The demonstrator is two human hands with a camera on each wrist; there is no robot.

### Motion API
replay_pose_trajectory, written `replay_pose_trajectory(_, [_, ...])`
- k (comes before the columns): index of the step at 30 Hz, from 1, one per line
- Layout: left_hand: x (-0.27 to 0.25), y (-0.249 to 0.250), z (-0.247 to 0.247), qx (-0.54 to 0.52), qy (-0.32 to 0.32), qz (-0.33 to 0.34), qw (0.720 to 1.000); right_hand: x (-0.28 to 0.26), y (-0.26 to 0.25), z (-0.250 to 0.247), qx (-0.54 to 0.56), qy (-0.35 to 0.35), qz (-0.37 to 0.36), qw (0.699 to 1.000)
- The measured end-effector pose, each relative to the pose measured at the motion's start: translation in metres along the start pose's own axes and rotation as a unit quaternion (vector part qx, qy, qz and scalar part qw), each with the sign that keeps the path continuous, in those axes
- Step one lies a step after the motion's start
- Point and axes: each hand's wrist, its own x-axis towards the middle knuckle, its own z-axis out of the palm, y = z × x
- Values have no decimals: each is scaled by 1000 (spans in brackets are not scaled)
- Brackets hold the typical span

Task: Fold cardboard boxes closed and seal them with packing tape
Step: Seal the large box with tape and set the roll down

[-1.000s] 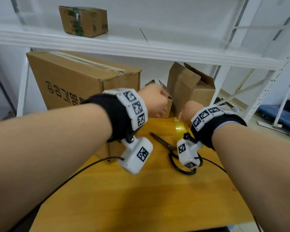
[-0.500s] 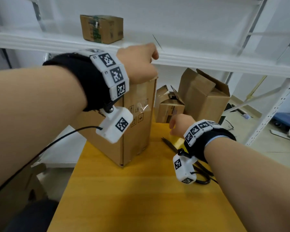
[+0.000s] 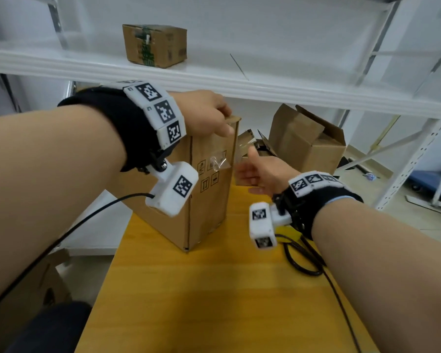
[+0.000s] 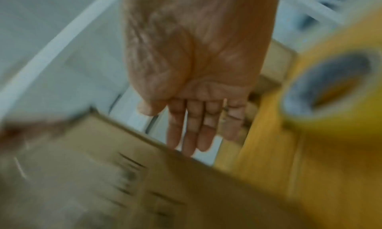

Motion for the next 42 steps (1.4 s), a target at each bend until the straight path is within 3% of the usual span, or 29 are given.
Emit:
replay_pose_trajectory(2, [0, -1, 0, -9, 5, -3, 1000, -2, -3, 4, 105, -56, 25, 993])
replay_pose_trajectory(6, [0, -2, 2, -23, 16, -8, 1000, -8, 0, 14, 138, -96, 26, 985])
replay_pose_trajectory(14, [1, -4, 5, -35, 25, -14, 999, -12, -5, 31, 197, -89, 18, 976])
replay_pose_trajectory(19, [2, -4, 5, -30, 24, -10, 999, -18, -10, 44, 202, -63, 50, 976])
replay_pose_trajectory(30, [8, -7, 6, -28, 17, -11, 999, -25, -14, 50, 222, -101, 57, 968])
replay_pose_trajectory(36, [6, 4, 13, 81, -13, -5, 997, -26, -11, 50, 231, -119, 55, 964])
replay_pose_trajectory(42, [14, 25, 29, 288, 36, -1, 957, -24, -3, 55, 255, -108, 32, 960])
